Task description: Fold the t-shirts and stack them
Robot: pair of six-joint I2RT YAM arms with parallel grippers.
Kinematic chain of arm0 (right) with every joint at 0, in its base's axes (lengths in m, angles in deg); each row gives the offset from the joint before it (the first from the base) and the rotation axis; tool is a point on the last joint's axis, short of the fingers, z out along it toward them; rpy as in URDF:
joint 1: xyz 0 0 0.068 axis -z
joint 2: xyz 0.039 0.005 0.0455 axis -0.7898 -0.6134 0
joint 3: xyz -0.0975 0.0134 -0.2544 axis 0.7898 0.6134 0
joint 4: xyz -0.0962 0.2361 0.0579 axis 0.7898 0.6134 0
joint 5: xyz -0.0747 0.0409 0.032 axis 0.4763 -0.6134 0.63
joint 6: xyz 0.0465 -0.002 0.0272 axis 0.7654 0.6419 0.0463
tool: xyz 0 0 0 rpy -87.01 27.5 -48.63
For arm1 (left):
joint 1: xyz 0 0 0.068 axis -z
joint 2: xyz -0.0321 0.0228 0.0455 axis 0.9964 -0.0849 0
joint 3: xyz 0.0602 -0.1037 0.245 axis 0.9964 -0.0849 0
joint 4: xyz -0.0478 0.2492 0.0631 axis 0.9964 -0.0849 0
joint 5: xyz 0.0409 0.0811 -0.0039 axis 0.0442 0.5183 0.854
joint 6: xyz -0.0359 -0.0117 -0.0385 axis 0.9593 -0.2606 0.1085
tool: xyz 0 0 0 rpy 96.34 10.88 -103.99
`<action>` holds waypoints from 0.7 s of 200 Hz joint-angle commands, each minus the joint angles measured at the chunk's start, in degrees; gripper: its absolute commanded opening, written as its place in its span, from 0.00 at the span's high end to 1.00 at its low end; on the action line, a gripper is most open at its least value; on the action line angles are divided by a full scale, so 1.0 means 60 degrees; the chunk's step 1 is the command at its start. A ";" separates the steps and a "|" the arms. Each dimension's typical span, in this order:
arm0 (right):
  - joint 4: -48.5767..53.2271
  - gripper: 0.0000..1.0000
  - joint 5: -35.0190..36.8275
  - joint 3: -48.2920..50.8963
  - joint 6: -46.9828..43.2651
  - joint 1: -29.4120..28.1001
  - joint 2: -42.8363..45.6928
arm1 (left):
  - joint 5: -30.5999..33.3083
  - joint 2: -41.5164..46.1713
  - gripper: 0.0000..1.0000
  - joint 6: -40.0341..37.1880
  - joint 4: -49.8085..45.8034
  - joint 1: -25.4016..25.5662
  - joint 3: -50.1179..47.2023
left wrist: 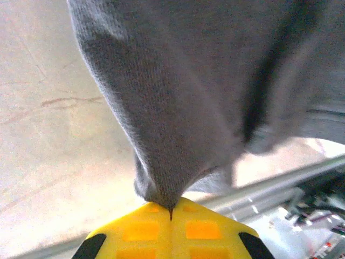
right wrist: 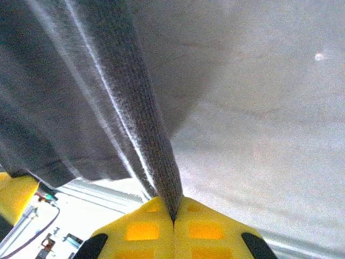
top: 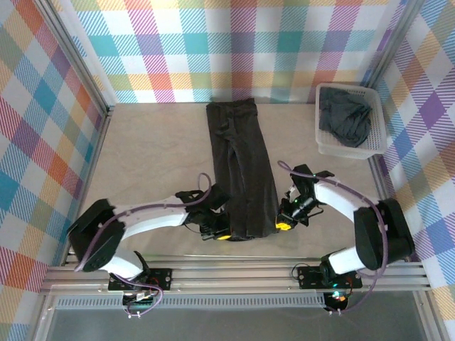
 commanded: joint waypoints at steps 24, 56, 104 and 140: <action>0.0694 1.00 -0.0204 -0.2067 0.0630 0.0295 -0.0120 | 0.0930 0.1099 1.00 0.0637 0.0401 -0.1402 0.0558; 0.0600 1.00 -0.0356 -0.4142 0.0680 0.0655 -0.1605 | 0.0768 0.0002 1.00 0.0386 0.0889 -0.2768 0.1832; 0.0290 1.00 -0.0245 -0.7248 0.0799 0.1128 -0.4356 | 0.0625 -0.2365 1.00 -0.0321 0.1051 -0.4203 0.4444; 0.0536 1.00 -0.0168 -0.9611 0.0757 0.1312 -0.6495 | 0.0445 -0.3870 1.00 -0.0711 0.0875 -0.4837 0.5755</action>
